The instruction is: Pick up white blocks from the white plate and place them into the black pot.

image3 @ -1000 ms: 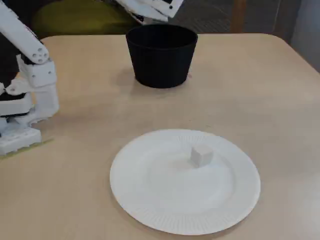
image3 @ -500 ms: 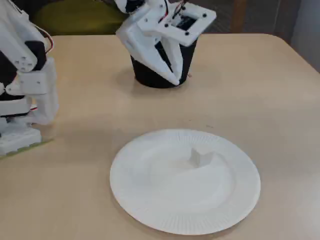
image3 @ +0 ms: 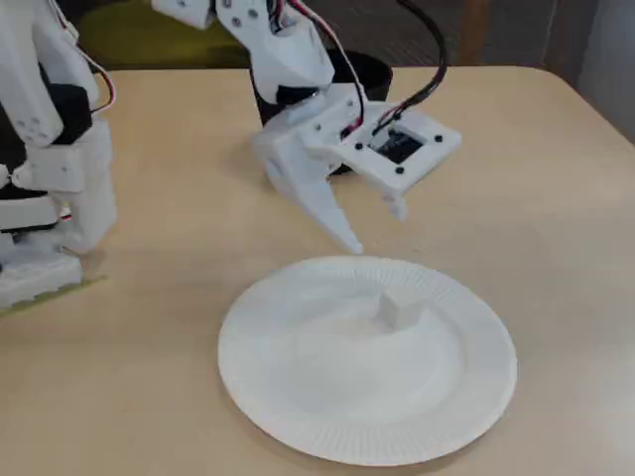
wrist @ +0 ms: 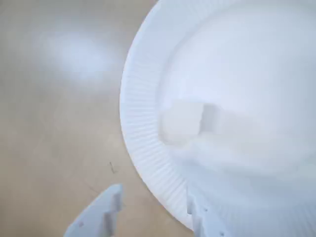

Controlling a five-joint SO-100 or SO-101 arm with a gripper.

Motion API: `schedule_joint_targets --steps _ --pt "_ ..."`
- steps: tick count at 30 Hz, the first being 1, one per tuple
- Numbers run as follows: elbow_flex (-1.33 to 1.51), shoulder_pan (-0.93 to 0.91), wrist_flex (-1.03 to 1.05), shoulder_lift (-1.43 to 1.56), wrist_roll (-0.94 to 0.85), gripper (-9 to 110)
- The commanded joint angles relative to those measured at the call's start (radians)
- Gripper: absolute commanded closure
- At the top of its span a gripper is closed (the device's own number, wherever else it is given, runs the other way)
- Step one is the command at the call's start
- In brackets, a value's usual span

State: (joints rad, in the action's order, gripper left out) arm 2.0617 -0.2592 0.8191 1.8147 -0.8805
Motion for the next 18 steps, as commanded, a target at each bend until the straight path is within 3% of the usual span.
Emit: schedule_joint_targets --steps 1,18 --pt "-0.058 -0.043 -0.018 -0.034 -0.034 74" --pt "-0.265 -0.083 -0.028 -0.322 -0.104 79"
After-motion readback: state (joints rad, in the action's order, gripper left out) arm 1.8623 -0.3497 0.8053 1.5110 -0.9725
